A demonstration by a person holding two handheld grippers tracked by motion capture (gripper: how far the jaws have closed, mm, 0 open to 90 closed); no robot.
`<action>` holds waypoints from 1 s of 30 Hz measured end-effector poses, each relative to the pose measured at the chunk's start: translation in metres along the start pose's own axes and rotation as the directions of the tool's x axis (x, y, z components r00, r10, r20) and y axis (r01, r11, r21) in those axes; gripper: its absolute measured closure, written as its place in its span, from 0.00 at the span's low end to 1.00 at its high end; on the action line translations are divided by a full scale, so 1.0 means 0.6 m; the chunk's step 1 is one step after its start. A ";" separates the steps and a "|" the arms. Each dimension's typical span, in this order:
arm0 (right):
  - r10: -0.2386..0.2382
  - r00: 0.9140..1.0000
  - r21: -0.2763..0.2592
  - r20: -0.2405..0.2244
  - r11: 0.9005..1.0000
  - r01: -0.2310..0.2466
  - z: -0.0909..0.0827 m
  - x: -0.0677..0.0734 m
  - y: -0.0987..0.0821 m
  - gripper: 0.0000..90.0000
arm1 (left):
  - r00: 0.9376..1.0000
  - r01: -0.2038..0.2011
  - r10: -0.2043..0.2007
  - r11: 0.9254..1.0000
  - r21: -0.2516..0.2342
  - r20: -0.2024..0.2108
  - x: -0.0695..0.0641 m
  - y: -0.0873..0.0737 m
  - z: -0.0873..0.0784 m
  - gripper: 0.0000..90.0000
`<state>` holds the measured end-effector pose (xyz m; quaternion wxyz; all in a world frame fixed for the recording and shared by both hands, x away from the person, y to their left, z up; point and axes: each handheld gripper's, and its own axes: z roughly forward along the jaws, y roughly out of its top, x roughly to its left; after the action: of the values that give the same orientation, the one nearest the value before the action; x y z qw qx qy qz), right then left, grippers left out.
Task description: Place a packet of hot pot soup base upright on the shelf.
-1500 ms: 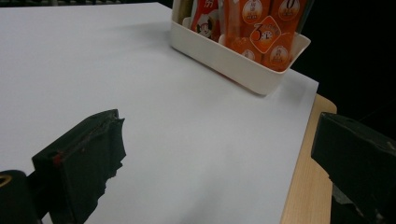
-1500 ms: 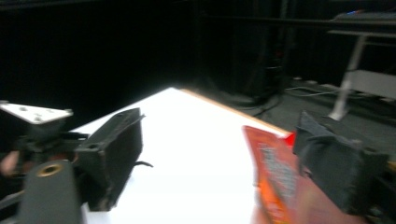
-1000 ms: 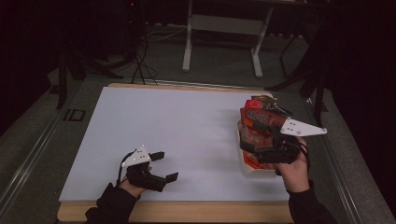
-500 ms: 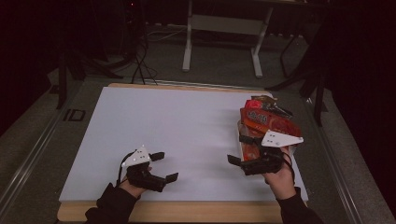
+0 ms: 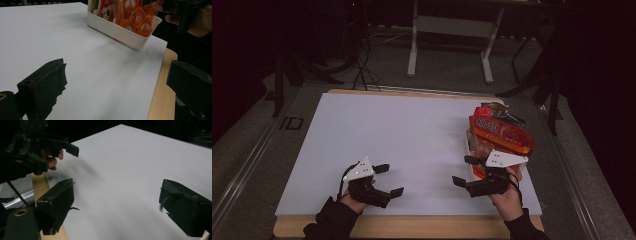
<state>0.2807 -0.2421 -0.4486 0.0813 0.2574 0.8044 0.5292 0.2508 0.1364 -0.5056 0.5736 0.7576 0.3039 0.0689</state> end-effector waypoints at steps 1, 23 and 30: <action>0.001 1.000 0.002 0.000 1.000 -0.001 0.000 0.000 -0.003 0.14 | 1.000 0.000 0.000 1.000 -0.001 0.000 0.000 0.000 0.000 0.03; -0.040 0.999 0.006 0.027 0.999 0.040 -0.009 0.003 -0.026 0.14 | 1.000 -0.027 0.027 1.000 -0.011 0.003 -0.007 -0.003 0.004 0.03; -0.037 0.999 -0.015 0.036 0.999 0.038 -0.011 0.001 -0.027 0.14 | 1.000 -0.026 0.026 1.000 -0.014 -0.001 -0.008 -0.004 0.002 0.03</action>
<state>0.2721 -0.2520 -0.4602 0.1077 0.2509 0.8033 0.5292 0.2467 0.1334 -0.5071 0.5776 0.7574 0.2941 0.0787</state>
